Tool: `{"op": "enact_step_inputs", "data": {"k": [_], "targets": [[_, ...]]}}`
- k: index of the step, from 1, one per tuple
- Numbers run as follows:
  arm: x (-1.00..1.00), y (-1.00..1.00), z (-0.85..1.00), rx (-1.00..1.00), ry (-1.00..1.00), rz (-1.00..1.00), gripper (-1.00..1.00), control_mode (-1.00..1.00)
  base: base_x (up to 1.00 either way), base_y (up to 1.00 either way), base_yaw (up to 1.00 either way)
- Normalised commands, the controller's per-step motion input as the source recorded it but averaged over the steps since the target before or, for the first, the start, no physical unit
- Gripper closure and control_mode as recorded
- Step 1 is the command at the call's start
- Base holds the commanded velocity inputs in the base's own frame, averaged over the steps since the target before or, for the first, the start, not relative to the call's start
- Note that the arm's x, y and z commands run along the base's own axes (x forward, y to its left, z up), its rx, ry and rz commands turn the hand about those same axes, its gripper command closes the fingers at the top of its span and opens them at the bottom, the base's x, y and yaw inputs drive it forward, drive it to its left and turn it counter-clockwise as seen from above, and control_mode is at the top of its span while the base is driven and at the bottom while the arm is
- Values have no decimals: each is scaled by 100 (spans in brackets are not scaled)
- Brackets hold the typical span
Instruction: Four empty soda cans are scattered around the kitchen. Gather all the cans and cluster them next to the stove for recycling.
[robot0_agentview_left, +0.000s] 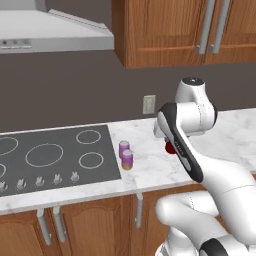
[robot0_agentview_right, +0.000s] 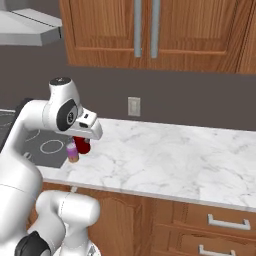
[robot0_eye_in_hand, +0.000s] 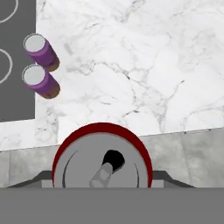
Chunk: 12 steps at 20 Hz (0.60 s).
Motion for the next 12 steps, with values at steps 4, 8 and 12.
{"op": "enact_step_inputs", "data": {"k": [4, 8, 12], "targets": [[0, 0, 0, 0, 0, 0, 100, 100, 56, -27, -4], [0, 0, 0, 0, 0, 0, 100, 100, 39, -8, -2], [0, 0, 0, 0, 0, 0, 100, 100, 21, 0, -1]]}}
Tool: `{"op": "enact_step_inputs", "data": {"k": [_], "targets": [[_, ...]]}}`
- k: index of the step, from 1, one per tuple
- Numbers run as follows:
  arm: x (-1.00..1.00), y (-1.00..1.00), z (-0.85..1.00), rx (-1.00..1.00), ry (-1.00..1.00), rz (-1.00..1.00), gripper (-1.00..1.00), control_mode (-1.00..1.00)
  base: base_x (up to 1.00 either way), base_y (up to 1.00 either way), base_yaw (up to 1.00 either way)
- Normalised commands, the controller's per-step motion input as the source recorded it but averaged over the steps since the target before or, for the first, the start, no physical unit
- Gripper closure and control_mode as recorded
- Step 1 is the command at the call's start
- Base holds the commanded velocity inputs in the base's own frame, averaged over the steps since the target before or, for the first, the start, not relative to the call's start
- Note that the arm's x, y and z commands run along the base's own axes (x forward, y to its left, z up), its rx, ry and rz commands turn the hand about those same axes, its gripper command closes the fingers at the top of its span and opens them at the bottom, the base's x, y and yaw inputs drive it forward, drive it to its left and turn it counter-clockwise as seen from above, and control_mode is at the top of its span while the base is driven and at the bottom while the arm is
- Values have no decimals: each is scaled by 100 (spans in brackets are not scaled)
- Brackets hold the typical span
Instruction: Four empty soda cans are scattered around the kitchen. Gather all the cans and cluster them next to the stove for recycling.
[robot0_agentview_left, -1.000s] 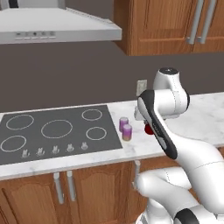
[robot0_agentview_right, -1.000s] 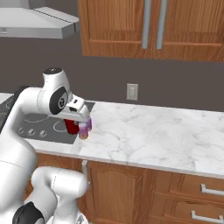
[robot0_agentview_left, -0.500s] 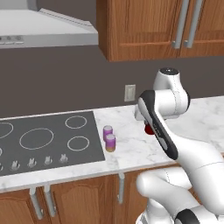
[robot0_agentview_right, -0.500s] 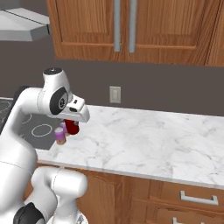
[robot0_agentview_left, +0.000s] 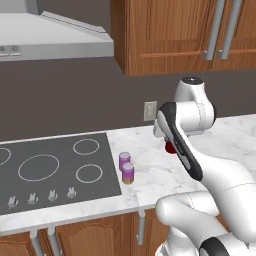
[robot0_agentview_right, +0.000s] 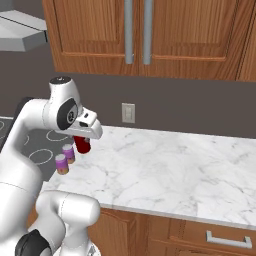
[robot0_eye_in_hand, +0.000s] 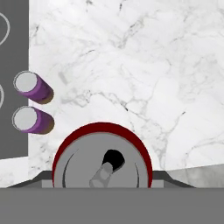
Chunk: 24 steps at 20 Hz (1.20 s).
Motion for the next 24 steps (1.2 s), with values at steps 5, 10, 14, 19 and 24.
{"op": "enact_step_inputs", "data": {"k": [5, 10, 14, 19, 24], "targets": [[0, 0, 0, 0, 0, 0, 100, 100, 4, 0, 0], [-2, 0, -2, 0, 0, 0, 100, -100, -1, 0, 0], [4, 4, -6, 0, 0, 0, 100, -100, 0, 0, 0], [20, 12, -17, 0, 0, 0, 100, -100, 0, 0, 0], [23, 8, -24, 0, 0, 0, 100, -100, 0, 0, 0]]}}
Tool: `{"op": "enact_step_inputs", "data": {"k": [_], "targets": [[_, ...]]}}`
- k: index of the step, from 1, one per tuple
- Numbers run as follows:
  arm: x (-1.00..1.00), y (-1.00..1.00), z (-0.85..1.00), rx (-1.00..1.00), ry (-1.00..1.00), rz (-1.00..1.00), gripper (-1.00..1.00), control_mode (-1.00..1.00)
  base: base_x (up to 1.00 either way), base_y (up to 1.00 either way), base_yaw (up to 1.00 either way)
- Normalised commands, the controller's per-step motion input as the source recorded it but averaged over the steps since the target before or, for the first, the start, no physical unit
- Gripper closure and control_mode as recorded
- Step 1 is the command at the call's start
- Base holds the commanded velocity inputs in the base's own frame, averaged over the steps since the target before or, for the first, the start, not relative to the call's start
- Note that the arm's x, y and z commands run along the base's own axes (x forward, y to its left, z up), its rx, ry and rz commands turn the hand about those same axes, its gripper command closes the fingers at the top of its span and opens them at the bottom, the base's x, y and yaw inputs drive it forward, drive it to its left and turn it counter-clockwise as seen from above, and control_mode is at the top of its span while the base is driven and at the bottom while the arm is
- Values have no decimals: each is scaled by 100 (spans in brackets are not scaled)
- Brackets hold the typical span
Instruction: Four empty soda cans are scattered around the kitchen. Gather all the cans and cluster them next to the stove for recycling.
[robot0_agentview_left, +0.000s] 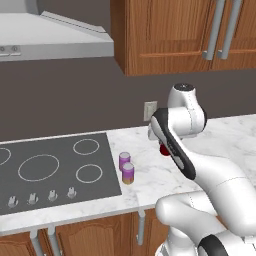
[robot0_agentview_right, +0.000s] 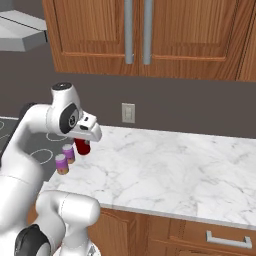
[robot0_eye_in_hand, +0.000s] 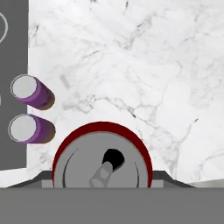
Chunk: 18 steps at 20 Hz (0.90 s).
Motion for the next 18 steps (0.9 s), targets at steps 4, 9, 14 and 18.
{"op": "enact_step_inputs", "data": {"k": [4, 9, 14, 18], "targets": [[17, 7, -30, 0, 1, 0, 100, -100, 0, 0, 0], [15, 7, -38, 0, 4, 3, 100, -100, 0, 0, 0], [17, 6, -32, 0, 3, 4, 100, -100, 0, 0, 0], [23, 10, -28, 0, 0, 2, 100, -100, 0, 0, 0]]}}
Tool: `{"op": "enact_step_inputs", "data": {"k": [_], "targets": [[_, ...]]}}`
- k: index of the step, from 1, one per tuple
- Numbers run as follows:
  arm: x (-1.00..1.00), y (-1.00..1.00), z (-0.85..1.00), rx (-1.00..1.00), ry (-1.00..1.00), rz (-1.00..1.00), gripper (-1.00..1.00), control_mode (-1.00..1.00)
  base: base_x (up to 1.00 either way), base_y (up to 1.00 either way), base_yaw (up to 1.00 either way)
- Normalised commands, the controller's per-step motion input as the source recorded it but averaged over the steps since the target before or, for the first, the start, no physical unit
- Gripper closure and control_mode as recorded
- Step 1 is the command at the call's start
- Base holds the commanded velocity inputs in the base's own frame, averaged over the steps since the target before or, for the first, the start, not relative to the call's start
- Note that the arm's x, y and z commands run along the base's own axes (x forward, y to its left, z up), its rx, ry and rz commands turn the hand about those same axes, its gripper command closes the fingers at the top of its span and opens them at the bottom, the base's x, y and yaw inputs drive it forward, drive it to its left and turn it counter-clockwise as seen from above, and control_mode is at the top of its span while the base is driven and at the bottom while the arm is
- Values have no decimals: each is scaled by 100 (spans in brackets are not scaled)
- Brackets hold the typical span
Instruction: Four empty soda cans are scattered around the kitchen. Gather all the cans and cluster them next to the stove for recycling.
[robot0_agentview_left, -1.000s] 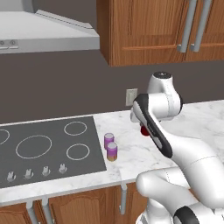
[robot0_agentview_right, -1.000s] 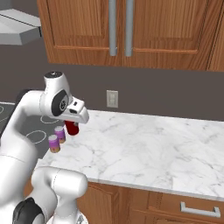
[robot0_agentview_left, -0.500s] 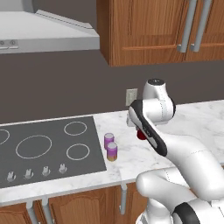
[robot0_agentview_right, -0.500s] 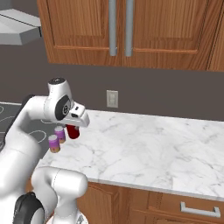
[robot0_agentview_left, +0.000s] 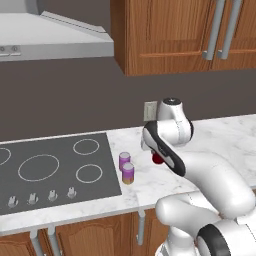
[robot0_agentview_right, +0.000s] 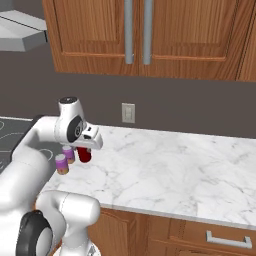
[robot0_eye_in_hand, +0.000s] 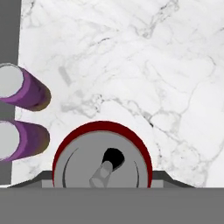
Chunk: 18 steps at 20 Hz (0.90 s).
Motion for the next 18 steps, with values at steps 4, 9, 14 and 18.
{"op": "enact_step_inputs", "data": {"k": [4, 9, 14, 18], "targets": [[23, 11, -20, 0, 0, 1, 100, -100, 0, 0, 0], [19, 3, -20, 0, 0, 1, 100, -100, 0, 0, 0], [15, 1, -32, 0, 1, 2, 100, -100, 0, 0, 0], [12, 1, -29, 0, 2, 2, 100, -100, 0, 0, 0]]}}
